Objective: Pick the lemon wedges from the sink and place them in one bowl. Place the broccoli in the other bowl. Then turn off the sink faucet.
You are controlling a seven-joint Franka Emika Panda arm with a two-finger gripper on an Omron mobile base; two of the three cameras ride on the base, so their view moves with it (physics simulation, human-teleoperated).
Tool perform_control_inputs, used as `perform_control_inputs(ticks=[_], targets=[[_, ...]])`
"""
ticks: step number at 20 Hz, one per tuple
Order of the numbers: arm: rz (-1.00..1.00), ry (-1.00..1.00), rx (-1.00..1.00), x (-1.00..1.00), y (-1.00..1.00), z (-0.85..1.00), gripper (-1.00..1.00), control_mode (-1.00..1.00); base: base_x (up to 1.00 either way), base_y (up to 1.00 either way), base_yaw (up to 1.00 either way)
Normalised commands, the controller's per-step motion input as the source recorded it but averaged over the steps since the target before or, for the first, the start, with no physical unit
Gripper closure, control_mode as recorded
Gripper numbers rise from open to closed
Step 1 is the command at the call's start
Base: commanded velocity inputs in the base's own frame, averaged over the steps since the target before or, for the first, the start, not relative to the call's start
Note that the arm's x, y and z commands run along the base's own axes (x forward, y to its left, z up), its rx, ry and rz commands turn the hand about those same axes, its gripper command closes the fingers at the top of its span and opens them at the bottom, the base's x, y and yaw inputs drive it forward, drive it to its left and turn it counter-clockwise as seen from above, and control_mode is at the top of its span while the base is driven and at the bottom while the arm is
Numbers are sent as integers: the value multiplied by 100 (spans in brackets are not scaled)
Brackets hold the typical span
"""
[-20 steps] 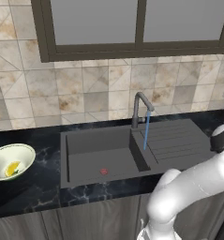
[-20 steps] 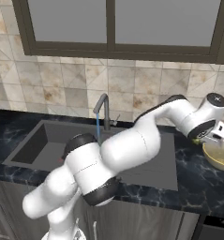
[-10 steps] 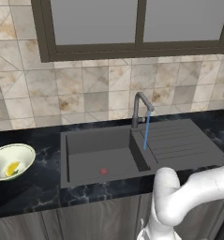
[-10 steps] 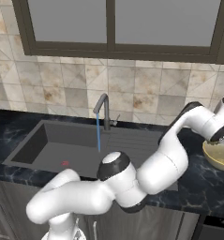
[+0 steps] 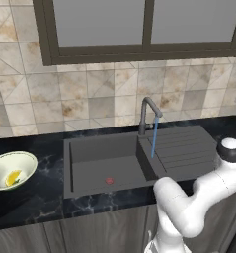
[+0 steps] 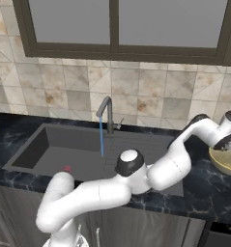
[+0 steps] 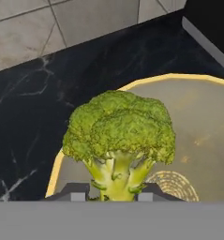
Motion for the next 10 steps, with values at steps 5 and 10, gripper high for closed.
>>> perform_control_inputs(ticks=[5,10], targets=[[0,0,0,7,-98,26,-100,-100,0,0,0],[0,0,0,-38,-95,95,-100,-100,0,0,0]])
